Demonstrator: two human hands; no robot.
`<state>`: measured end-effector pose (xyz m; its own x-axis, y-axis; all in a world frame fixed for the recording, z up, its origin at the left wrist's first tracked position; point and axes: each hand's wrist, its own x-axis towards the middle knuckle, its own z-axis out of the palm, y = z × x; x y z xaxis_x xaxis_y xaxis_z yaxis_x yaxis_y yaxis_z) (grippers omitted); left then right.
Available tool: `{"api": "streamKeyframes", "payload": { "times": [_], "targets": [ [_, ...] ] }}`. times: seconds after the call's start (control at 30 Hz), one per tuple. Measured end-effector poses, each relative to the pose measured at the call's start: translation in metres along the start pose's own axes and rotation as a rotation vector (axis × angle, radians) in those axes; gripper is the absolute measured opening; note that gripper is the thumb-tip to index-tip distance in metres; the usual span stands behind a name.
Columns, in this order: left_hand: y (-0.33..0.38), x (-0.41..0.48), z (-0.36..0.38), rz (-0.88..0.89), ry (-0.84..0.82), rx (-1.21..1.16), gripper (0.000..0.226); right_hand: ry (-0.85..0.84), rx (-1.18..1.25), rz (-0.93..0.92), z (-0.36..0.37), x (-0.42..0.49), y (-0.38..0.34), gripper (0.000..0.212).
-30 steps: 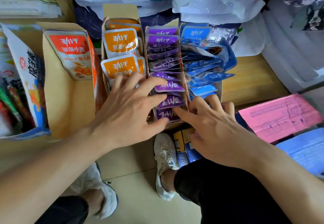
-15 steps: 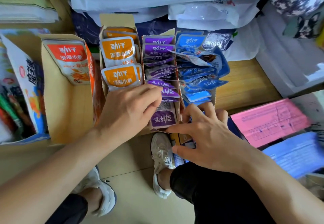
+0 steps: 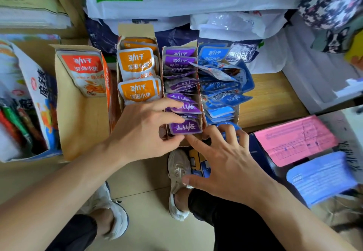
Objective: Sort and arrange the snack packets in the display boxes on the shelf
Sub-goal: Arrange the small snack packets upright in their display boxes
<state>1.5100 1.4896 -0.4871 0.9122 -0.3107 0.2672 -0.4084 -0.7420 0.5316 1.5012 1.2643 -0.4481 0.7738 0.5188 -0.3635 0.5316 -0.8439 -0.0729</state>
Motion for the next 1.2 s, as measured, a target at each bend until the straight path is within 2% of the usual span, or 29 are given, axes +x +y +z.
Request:
{"api": "streamKeyframes", "payload": {
  "times": [0.07,0.2,0.33,0.57,0.73,0.8,0.9,0.97,1.03,1.1,1.2],
  "targets": [
    [-0.002,0.0,-0.002,0.013,-0.019,0.027,0.04,0.006,0.029,0.001,0.0,0.0,0.0,0.089],
    [-0.006,0.008,-0.003,0.045,0.166,0.02,0.011,0.019,0.105,0.002,-0.002,0.0,0.003,0.095],
    [-0.005,0.022,-0.006,-0.057,0.278,-0.032,0.014,0.01,0.123,-0.01,-0.004,0.002,0.004,0.073],
    [-0.003,0.025,-0.008,-0.054,0.241,-0.06,0.014,0.055,0.077,0.003,-0.005,0.007,-0.004,0.061],
    [-0.006,0.022,-0.009,-0.068,0.23,-0.125,0.016,-0.056,-0.035,-0.017,-0.013,0.031,-0.012,0.061],
    [-0.007,0.022,-0.01,-0.071,0.198,-0.145,0.019,-0.058,-0.032,-0.013,-0.011,0.032,-0.01,0.065],
    [-0.01,0.021,-0.012,-0.07,0.184,-0.152,0.024,-0.031,0.002,-0.006,-0.008,0.029,-0.007,0.084],
    [-0.01,0.023,-0.014,-0.076,0.202,-0.171,0.017,-0.002,0.025,0.01,-0.007,0.027,-0.006,0.095],
    [-0.007,0.024,-0.017,-0.047,0.221,-0.154,0.007,0.033,0.039,0.013,-0.005,0.025,-0.006,0.098],
    [-0.005,0.023,-0.014,-0.014,0.235,-0.11,0.018,0.045,0.052,0.023,-0.004,0.024,-0.007,0.098],
    [-0.005,0.025,-0.012,0.053,0.198,0.034,0.018,0.055,0.064,0.025,-0.004,0.024,-0.006,0.1]
  ]
}}
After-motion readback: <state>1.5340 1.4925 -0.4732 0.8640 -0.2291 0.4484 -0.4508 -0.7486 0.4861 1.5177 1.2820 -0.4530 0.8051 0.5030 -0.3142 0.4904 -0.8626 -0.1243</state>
